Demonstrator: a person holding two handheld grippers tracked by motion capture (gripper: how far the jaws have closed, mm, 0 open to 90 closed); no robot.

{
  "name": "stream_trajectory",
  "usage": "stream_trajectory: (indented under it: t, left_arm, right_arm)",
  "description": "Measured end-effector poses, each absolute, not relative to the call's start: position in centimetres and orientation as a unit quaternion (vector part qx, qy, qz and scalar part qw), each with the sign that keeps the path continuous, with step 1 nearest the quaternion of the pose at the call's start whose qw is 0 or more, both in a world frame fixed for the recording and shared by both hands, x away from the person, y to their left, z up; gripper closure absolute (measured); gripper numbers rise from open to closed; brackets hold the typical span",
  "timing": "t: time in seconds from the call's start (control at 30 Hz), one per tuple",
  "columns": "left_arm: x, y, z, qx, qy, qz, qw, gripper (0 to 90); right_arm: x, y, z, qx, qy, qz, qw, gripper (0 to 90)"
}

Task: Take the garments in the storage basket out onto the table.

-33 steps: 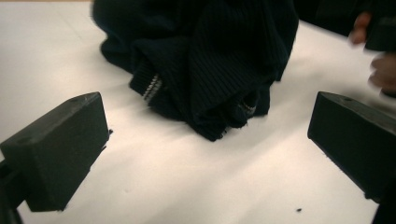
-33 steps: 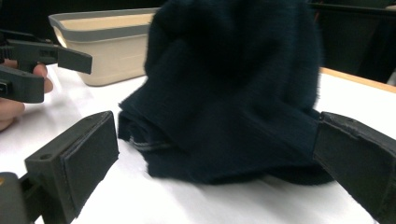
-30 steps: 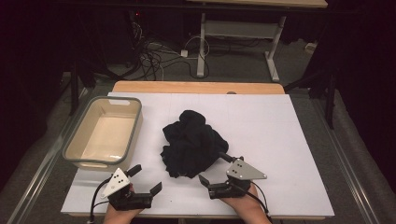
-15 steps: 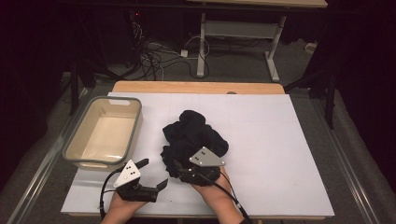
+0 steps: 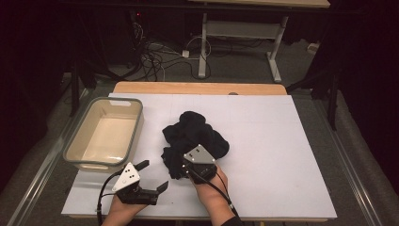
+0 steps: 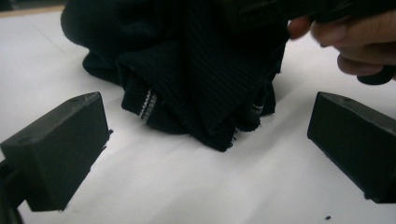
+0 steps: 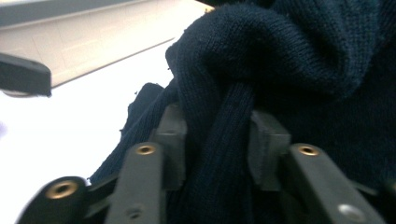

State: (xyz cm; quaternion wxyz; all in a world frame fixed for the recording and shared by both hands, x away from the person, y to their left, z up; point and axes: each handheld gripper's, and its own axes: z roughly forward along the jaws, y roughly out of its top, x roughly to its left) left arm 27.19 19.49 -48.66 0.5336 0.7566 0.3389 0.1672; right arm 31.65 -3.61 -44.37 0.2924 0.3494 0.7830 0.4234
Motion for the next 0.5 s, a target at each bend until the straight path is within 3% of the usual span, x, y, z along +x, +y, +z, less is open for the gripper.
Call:
stream_trajectory:
  t: [0.1,0.5]
  left_arm:
    - [27.3,19.6,-48.7,0.755,0.342,0.162,0.536,0.0]
    - [27.4,19.4,-48.6,0.757,0.349,0.168,0.526,0.0]
  right_arm:
    - [31.5,-4.0,-44.3,0.348,0.786,0.423,0.287,72.7]
    - [30.9,-6.6,-44.7,0.326,0.78,0.457,0.277,72.9]
